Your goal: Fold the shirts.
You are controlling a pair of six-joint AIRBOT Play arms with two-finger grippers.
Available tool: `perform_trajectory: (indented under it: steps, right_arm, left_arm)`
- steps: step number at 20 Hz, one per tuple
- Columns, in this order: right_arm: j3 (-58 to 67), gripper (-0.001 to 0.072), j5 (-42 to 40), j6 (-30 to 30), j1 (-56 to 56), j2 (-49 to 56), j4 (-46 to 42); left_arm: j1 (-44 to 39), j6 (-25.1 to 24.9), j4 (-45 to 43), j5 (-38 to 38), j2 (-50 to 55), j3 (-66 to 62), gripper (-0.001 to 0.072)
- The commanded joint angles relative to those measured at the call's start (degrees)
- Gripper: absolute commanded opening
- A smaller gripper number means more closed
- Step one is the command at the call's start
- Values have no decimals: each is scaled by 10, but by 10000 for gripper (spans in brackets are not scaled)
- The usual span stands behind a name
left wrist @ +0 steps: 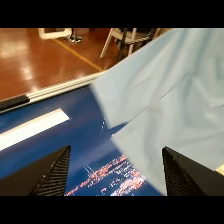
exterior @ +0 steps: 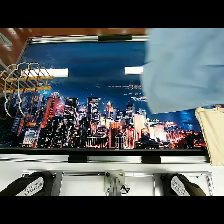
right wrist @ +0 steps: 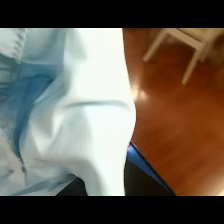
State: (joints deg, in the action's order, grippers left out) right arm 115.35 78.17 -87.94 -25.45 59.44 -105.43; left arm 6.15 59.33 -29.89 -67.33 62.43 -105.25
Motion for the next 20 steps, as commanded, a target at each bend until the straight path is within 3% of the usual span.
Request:
perform_trajectory:
  steps: [1, 5, 6, 7, 15, 20]
  right_arm:
    - [11, 71, 45, -5, -167, 13, 116]
    - [11, 71, 75, -1, -236, 49, 134]
    - [11, 71, 67, -2, -249, 57, 134]
    - [11, 71, 58, -2, -261, 63, 134]
    - [11, 71, -100, -5, -394, 95, 124]
    - [11, 71, -174, -31, -457, 107, 125]
  left_arm:
    - [12, 10, -2, -23, -3, 0, 671]
    - [12, 10, -2, -24, -3, 0, 670]
    - [12, 10, -2, -24, -3, 0, 656]
    - [12, 10, -2, -24, -3, 0, 596]
    - [12, 11, -2, -24, -8, 0, 584]
    - [12, 39, -2, -24, -9, 0, 584]
